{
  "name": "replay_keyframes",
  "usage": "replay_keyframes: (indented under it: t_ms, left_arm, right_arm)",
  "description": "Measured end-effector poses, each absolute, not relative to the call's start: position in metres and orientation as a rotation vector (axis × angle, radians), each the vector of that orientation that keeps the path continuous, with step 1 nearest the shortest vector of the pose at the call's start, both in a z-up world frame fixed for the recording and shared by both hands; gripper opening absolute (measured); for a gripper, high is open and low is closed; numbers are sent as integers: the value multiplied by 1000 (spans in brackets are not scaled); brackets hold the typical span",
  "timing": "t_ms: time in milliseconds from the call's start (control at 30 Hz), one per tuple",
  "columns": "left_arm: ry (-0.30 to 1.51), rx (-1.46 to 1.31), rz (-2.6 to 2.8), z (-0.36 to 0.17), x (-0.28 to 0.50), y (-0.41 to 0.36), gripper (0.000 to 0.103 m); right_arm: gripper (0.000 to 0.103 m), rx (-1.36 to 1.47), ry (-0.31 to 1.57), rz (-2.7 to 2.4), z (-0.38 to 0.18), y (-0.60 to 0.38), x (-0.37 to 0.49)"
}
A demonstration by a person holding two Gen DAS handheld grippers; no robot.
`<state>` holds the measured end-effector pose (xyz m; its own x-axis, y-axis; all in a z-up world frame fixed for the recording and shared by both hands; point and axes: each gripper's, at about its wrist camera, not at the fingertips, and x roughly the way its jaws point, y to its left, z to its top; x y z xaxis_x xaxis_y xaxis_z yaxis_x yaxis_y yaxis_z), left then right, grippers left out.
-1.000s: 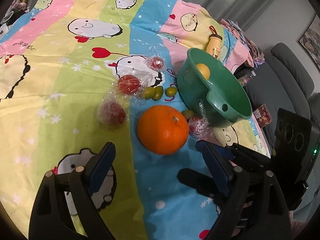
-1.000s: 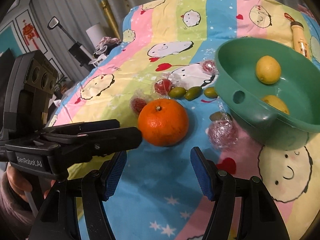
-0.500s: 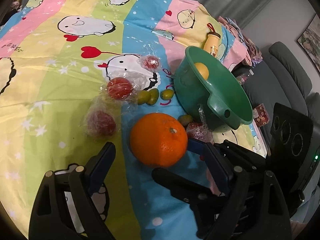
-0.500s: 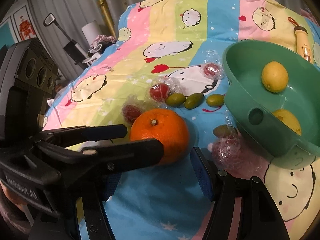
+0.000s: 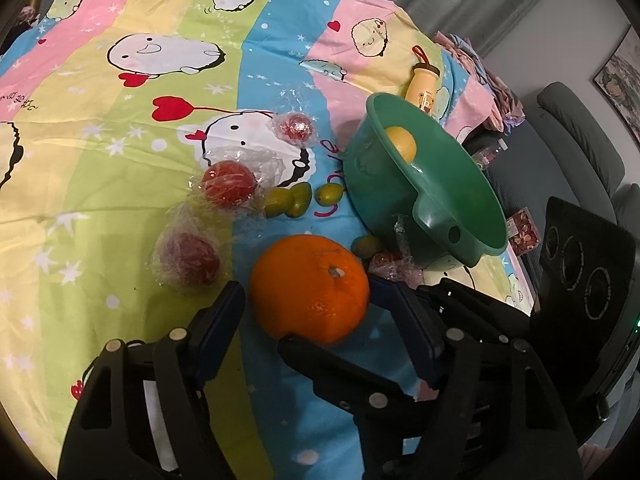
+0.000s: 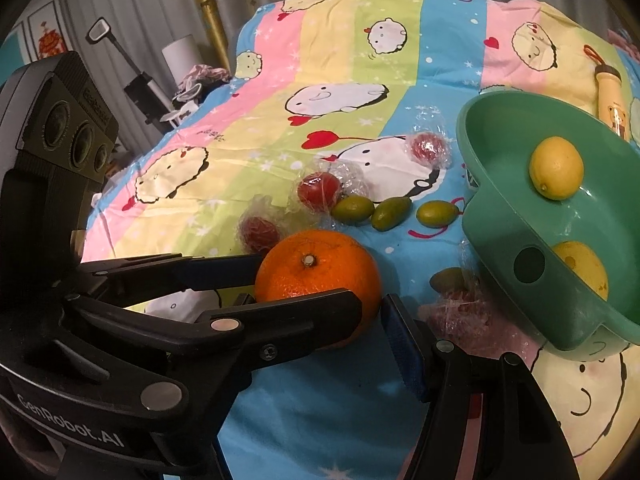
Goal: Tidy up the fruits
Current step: 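Close the left gripper around the orange and lift it, then carry the orange over the green bowl and open the left gripper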
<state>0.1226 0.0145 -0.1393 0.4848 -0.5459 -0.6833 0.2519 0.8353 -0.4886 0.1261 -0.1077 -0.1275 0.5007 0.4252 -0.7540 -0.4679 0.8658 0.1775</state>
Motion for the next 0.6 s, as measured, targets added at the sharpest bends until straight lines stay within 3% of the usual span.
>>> replay_keyframes:
  t_ms: [600]
  left_arm:
    - [946,-299,-481,-139,121,10,69]
  right_arm:
    - [66,-54,889,543,-128,-107,124]
